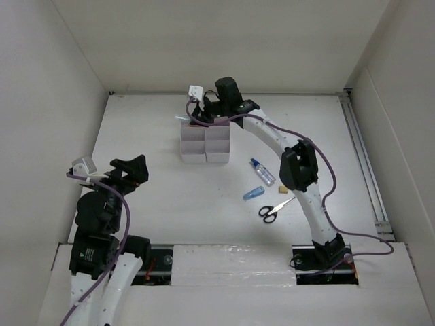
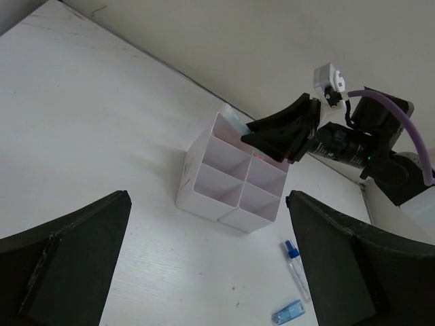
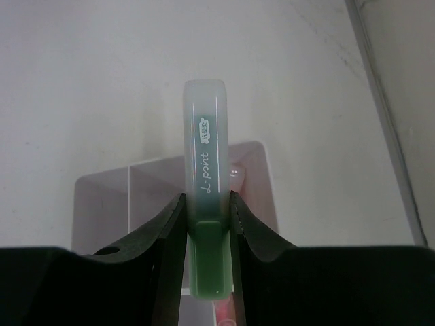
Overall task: Sort the stationery into containers
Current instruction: Place the pen in the storage box.
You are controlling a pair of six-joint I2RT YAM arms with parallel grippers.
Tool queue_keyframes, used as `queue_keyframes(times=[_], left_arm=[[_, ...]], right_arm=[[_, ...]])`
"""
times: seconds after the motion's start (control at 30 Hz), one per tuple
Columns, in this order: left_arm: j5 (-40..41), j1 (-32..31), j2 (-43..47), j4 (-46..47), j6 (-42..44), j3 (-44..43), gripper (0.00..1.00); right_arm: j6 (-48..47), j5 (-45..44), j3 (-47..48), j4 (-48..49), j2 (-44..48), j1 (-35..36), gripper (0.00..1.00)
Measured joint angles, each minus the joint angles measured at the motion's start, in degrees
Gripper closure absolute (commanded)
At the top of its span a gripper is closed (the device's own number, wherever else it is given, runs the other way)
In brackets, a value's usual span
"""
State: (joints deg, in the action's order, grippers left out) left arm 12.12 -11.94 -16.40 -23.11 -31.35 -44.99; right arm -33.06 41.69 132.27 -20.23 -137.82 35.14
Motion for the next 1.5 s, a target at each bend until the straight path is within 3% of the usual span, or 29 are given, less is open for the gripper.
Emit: queue_keyframes(times=[0.87, 1.17, 1.3, 1.5], left_arm=[[-1.42, 0.0, -0.35, 0.22, 0.52, 0.39, 0.0], [-1.64, 0.0, -0.35, 0.22, 0.52, 0.39, 0.0], [-1.64, 0.0, -0.35, 0.22, 0.52, 0.39, 0.0], [-2.05, 0.0, -0.35, 0.57, 0.94, 0.39, 0.0]], right_arm=[[-0.2, -4.31, -1.38, 5.79, -1.31, 0.07, 0.99], [0.74, -4.68, -1.38, 7.54, -2.43, 0.04, 0.79], [1.38, -4.68, -1.38, 7.87, -2.47, 0.04, 0.63], [2.08, -4.66, -1.38, 8.2, -2.47, 0.07, 0.57]])
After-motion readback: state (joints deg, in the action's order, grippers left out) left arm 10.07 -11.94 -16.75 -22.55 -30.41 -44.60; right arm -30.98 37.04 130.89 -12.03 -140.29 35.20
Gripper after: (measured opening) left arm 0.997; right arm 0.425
